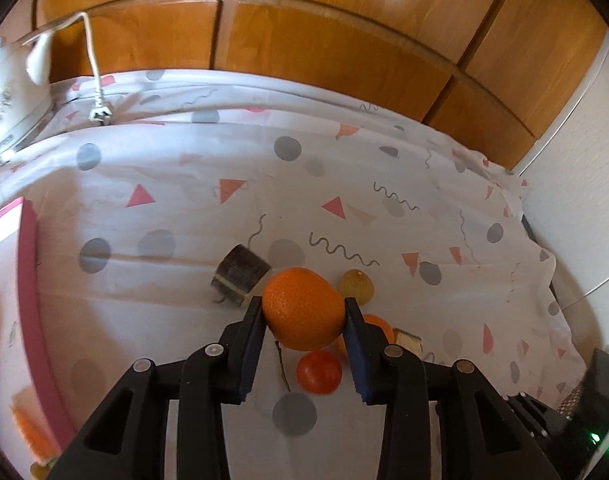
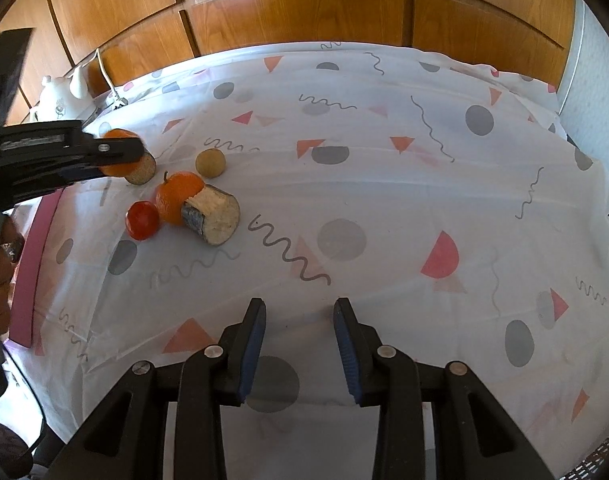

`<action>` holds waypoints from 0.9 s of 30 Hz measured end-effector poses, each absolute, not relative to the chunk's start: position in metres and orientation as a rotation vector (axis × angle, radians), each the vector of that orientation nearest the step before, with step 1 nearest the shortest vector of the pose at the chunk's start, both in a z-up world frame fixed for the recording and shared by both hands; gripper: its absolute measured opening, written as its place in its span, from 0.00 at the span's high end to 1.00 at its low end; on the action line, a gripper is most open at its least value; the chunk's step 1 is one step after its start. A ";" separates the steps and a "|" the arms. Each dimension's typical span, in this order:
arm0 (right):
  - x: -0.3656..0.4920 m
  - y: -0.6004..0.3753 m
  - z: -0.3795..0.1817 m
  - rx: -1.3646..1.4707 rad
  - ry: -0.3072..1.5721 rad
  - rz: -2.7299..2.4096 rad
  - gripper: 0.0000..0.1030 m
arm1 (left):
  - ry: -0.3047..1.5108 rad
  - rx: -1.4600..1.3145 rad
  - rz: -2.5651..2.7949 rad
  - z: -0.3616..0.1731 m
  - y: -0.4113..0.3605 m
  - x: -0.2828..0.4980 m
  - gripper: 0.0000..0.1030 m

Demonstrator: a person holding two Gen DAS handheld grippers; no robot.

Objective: Organize fruits
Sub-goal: 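Carry the orange into the pink tray and open the left gripper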

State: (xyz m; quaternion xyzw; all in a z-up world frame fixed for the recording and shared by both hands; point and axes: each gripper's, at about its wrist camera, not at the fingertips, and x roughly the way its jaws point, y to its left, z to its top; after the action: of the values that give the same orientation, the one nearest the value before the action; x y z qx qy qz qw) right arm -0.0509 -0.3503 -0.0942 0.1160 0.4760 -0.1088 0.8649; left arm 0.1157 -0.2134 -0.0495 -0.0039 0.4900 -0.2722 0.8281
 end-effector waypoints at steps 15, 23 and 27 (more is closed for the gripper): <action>-0.046 -0.341 -0.096 0.210 1.011 -0.246 0.52 | 0.952 -0.126 -0.465 -0.019 -0.110 0.096 0.63; -0.038 -0.331 -0.098 0.189 1.062 -0.237 0.31 | 0.931 -0.181 -0.318 -0.024 -0.029 0.110 0.63; -0.038 -0.331 -0.099 0.194 1.059 -0.248 0.31 | 0.928 -0.189 -0.232 -0.031 0.005 0.129 0.63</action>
State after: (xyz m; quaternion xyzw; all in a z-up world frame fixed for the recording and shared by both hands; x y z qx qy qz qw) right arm -0.0379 -0.3308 -0.0986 0.0921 0.5028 -0.1179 0.8514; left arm 0.1291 0.0050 -0.0312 -0.0910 0.4460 -0.1117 0.8834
